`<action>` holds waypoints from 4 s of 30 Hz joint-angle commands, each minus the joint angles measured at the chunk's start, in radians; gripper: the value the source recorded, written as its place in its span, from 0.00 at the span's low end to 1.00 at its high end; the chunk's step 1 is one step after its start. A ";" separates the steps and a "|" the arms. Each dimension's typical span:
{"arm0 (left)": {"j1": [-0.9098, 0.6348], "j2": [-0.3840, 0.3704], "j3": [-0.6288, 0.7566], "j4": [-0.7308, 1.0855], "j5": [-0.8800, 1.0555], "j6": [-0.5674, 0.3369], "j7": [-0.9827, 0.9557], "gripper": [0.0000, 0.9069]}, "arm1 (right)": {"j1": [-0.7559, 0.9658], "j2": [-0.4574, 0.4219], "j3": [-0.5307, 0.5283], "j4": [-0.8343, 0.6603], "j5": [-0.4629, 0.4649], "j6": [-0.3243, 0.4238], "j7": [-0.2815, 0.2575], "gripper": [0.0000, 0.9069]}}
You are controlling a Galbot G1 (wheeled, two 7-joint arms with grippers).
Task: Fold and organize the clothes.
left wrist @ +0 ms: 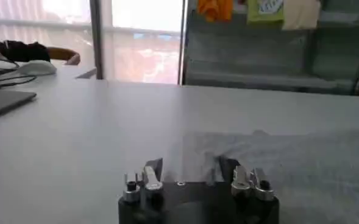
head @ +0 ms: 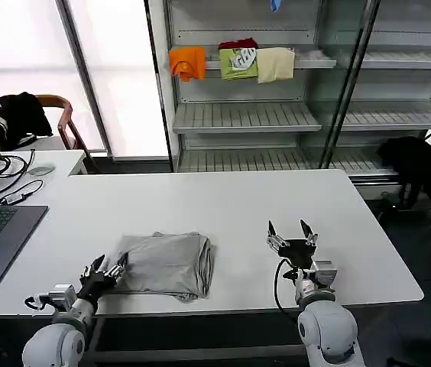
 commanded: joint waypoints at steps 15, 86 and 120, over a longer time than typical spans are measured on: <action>-0.006 -0.028 -0.007 -0.024 -0.161 0.053 -0.030 0.00 | 0.004 -0.002 0.010 -0.010 0.000 0.017 0.005 1.00; -0.315 -0.284 0.624 0.223 0.409 -0.104 -0.231 1.00 | 0.000 0.001 0.014 -0.014 0.006 -0.035 -0.035 1.00; -0.129 0.021 0.135 -0.125 0.227 -0.087 -0.156 1.00 | 0.092 0.152 -0.186 -0.229 0.408 -0.183 -0.005 0.00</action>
